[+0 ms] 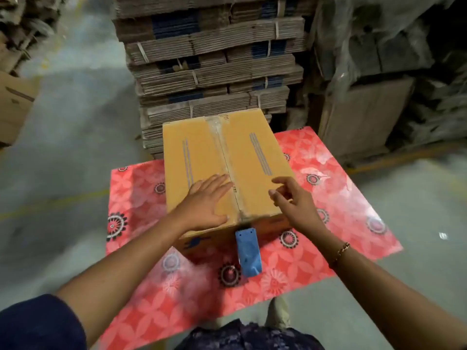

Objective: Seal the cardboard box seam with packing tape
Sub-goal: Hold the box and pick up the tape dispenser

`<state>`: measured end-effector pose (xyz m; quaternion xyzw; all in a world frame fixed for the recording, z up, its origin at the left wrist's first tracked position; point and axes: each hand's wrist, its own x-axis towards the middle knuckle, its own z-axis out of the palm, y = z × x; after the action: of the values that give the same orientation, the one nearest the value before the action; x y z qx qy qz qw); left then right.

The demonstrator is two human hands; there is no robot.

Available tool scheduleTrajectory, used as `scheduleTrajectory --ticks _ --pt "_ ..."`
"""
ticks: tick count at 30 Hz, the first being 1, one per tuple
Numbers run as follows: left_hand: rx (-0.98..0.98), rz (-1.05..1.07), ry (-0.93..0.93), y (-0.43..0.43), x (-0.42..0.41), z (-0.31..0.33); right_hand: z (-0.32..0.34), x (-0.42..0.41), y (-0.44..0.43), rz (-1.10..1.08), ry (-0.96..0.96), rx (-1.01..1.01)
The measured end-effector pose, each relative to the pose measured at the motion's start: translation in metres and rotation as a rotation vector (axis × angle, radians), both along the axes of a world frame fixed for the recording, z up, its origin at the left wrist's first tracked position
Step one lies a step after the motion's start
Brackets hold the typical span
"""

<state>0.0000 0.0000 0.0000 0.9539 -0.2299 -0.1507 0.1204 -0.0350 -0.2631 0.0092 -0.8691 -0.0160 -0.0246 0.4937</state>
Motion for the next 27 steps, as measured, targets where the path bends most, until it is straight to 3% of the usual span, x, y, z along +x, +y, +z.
scheduleTrajectory --ticks 4,7,11,16,27 --pt "0.166 -0.301 -0.137 -0.006 -0.006 -0.03 -0.054 -0.06 0.015 -0.094 0.104 -0.038" --pt "0.2 -0.404 -0.218 -0.014 -0.006 -0.05 -0.092 -0.091 0.033 -0.119 0.191 -0.114" --pt "0.224 -0.399 -0.217 -0.015 -0.005 -0.064 -0.115 -0.103 0.061 -0.071 0.358 -0.227" --pt "0.189 -0.369 -0.281 -0.013 -0.006 -0.072 -0.126 -0.092 0.08 -0.119 0.443 -0.211" --pt "0.169 -0.365 -0.298 -0.013 -0.004 -0.079 -0.111 -0.136 0.074 -0.138 0.374 -0.282"
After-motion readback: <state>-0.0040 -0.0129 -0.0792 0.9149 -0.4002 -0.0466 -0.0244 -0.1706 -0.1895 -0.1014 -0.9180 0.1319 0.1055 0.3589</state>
